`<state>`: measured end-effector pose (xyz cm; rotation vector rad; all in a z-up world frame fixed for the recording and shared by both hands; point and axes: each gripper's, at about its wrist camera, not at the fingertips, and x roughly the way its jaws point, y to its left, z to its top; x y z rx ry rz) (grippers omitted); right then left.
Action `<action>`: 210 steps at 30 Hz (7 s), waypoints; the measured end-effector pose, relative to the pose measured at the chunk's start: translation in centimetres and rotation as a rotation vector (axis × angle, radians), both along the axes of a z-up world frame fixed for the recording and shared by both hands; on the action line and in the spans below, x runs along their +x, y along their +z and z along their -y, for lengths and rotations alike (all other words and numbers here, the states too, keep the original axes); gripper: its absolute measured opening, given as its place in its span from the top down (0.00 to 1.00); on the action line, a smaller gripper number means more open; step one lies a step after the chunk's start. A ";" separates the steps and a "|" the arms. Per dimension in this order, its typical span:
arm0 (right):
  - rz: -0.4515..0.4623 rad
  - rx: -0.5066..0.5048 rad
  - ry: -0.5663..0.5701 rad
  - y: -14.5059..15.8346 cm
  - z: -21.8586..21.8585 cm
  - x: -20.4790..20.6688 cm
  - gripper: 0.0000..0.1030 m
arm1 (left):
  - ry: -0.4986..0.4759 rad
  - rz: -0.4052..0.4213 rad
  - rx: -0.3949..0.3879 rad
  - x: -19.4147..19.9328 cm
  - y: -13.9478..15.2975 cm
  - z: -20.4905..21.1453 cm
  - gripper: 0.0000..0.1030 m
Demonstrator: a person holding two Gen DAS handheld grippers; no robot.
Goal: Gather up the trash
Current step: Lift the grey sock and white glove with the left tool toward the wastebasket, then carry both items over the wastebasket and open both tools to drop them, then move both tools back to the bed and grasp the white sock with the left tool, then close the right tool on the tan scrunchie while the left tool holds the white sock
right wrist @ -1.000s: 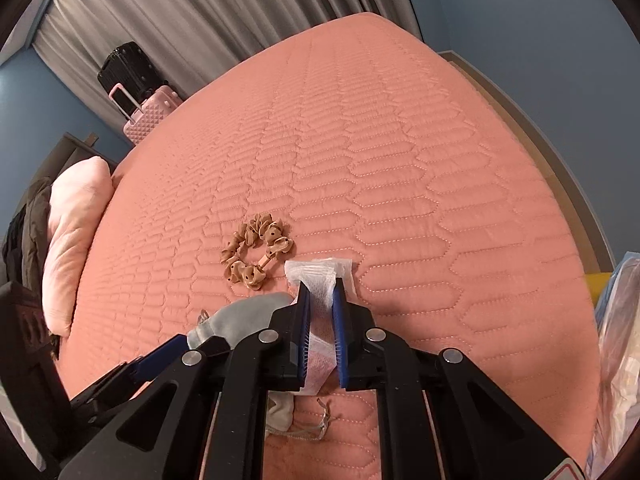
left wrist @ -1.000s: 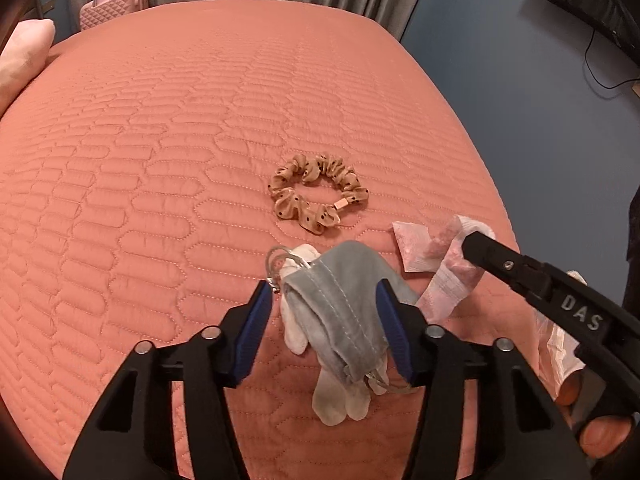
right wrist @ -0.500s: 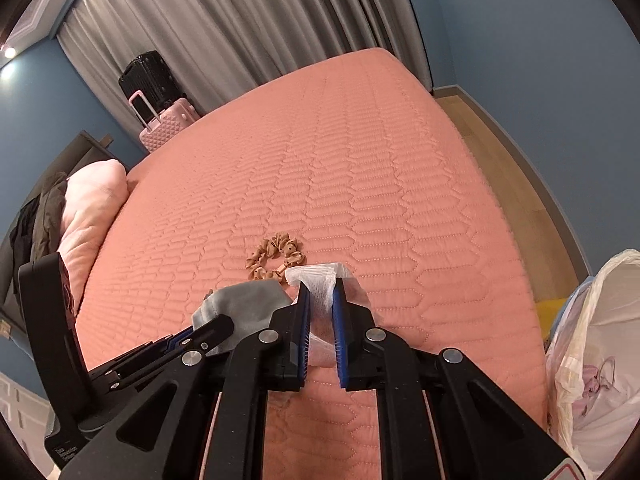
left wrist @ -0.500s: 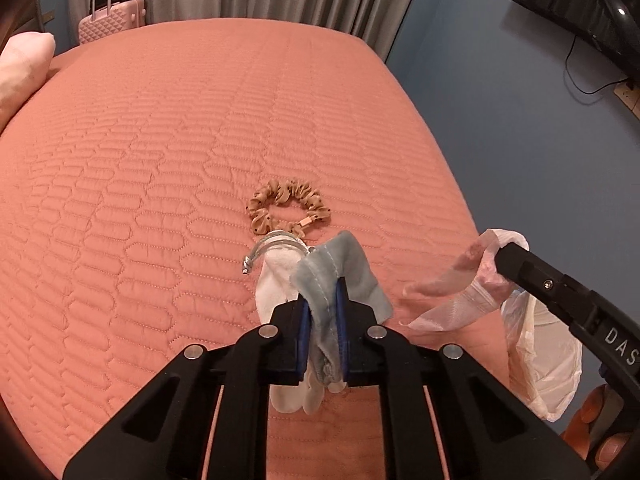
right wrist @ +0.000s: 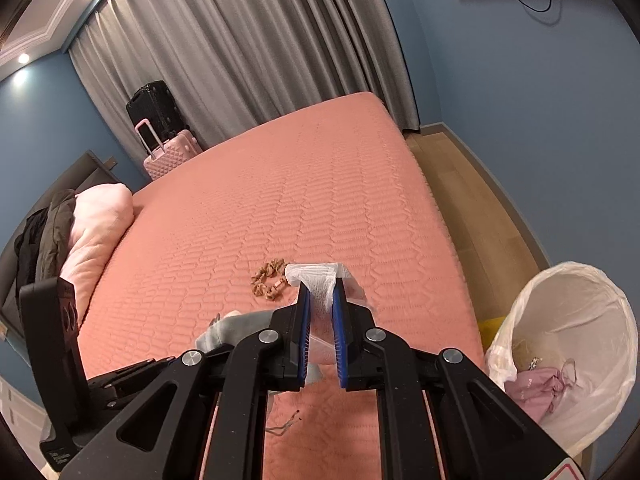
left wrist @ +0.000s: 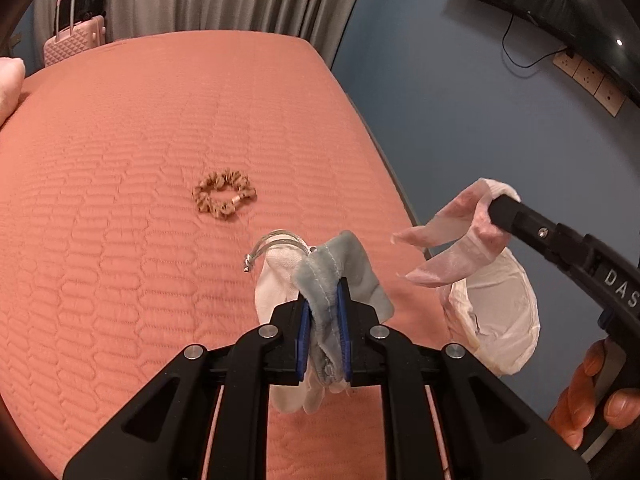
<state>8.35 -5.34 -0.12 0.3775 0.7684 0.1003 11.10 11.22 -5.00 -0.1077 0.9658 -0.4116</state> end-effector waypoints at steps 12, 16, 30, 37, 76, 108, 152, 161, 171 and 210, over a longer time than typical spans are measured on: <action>-0.073 0.038 -0.025 -4.1 1.6 -4.0 0.90 | -0.014 -0.094 0.057 -2.8 -5.4 -0.2 0.75; -0.086 0.045 -0.020 -4.9 1.5 -4.1 0.90 | 0.002 -0.093 0.070 -2.8 -5.5 -0.6 0.74; -0.085 0.042 0.019 -4.8 0.6 -4.8 0.90 | -0.003 -0.060 0.086 -3.2 -4.4 0.2 0.74; -0.077 0.036 0.035 -4.4 0.3 -5.0 0.90 | 0.030 -0.109 0.071 -2.6 -5.6 -0.3 0.75; 0.167 -0.019 -0.143 8.3 11.9 -10.1 0.90 | -0.276 0.231 -0.036 -4.8 10.2 13.4 0.98; -0.043 -0.063 -0.279 0.4 20.1 -11.4 0.90 | -0.493 0.138 0.039 -5.9 4.8 26.3 0.97; -0.068 -0.048 -0.101 -0.7 9.2 -9.9 0.76 | -0.092 0.081 0.114 -3.7 0.0 9.9 0.22; -0.110 -0.052 -0.040 -2.5 5.3 -8.6 0.71 | 0.007 0.001 0.135 -2.9 -3.7 4.0 0.21; -0.167 -0.054 0.020 -4.9 1.9 -7.1 0.71 | 0.103 -0.148 0.101 -1.7 -9.0 -0.5 0.24; -0.301 -0.037 0.108 -13.5 -13.7 21.1 0.71 | 0.283 0.039 0.160 13.1 -4.2 -13.0 0.82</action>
